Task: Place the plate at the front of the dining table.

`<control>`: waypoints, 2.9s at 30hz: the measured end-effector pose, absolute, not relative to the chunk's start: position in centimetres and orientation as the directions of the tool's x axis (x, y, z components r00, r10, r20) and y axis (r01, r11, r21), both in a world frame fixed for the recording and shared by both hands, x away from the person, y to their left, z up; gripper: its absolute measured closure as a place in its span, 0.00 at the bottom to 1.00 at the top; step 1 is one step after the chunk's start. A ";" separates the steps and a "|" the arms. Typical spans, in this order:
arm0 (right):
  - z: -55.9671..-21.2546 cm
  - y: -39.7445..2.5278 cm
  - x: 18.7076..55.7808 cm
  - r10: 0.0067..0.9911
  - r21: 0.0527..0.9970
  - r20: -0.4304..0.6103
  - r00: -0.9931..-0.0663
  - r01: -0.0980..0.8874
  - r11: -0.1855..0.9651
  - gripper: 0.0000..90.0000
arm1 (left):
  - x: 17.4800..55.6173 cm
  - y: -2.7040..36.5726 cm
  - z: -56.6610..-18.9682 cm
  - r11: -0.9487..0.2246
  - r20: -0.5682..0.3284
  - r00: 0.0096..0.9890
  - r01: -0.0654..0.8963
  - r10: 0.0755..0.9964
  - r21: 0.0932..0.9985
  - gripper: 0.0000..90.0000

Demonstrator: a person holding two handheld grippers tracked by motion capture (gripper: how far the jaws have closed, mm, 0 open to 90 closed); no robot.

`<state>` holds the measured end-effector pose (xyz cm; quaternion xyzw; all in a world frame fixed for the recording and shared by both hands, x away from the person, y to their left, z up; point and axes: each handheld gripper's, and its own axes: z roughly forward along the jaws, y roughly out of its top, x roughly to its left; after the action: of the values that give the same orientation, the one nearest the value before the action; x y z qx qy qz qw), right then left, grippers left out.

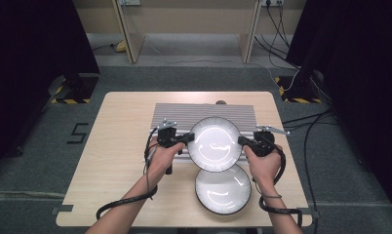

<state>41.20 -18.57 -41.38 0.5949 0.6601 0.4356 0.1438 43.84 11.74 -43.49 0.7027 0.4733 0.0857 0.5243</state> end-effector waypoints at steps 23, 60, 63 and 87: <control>-41.3 -18.1 42.7 0.922 0.771 0.299 -0.247 0.632 -0.080 0.95 | 45.2 11.7 -43.1 0.010 -0.355 0.535 0.543 0.766 0.840 0.93; -41.1 -17.4 44.5 0.933 0.784 0.268 -0.240 0.617 -0.066 0.95 | 46.7 11.8 -42.8 0.020 -0.347 0.516 0.537 0.783 0.843 0.93; -41.1 -17.4 44.6 0.934 0.787 0.263 -0.241 0.613 -0.063 0.95 | 46.8 11.8 -42.8 0.021 -0.348 0.515 0.537 0.784 0.843 0.93; -41.4 -17.0 45.8 0.937 0.790 0.256 -0.238 0.610 -0.060 0.95 | 47.8 12.0 -42.9 0.024 -0.340 0.506 0.532 0.793 0.846 0.93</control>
<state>45.77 -16.95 -41.42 0.5872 0.6586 0.4306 0.1899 47.85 11.95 -42.86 0.6877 0.4817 0.1231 0.5291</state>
